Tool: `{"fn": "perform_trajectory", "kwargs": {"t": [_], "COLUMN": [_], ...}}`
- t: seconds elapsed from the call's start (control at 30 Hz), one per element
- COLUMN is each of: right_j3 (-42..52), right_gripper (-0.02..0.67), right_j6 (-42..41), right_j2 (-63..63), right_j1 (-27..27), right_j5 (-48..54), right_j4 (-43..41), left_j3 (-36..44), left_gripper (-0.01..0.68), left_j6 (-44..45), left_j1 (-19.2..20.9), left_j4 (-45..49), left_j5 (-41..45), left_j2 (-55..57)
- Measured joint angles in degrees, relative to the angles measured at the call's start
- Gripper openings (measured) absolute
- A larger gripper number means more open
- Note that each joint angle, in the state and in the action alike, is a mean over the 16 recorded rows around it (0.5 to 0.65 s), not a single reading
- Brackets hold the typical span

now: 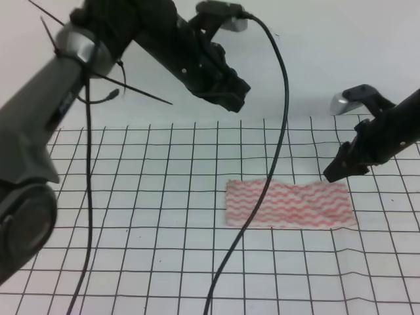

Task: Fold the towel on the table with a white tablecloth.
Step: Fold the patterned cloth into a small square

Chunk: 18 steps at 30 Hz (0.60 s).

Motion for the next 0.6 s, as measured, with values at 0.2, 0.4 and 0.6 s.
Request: {"fn": "perform_trajectory", "kwargs": {"t": [0.2,0.4,0.6], "right_j3": [-1.19,-1.54,-1.54], "right_gripper": [0.336,0.336,0.306], "right_j6": [-0.84,-1.56,-2.13], "right_j2": [2.44,3.79,4.96], "right_j1": [0.58,1.49,2.82], "right_j5": [-0.33,-0.67,-0.96], "right_j4": [-0.29,-0.95,-1.36], "left_j3": [6.14,11.48,13.27], "left_gripper": [0.002,0.001,0.001], "left_j6": [0.88,2.47,2.95], "left_j1": [0.64,1.07,1.37], "left_j4": [0.87,1.36,1.29], "left_j5": [0.06,0.1,0.11], "left_j2": [-6.51,-10.6,-11.75]}}
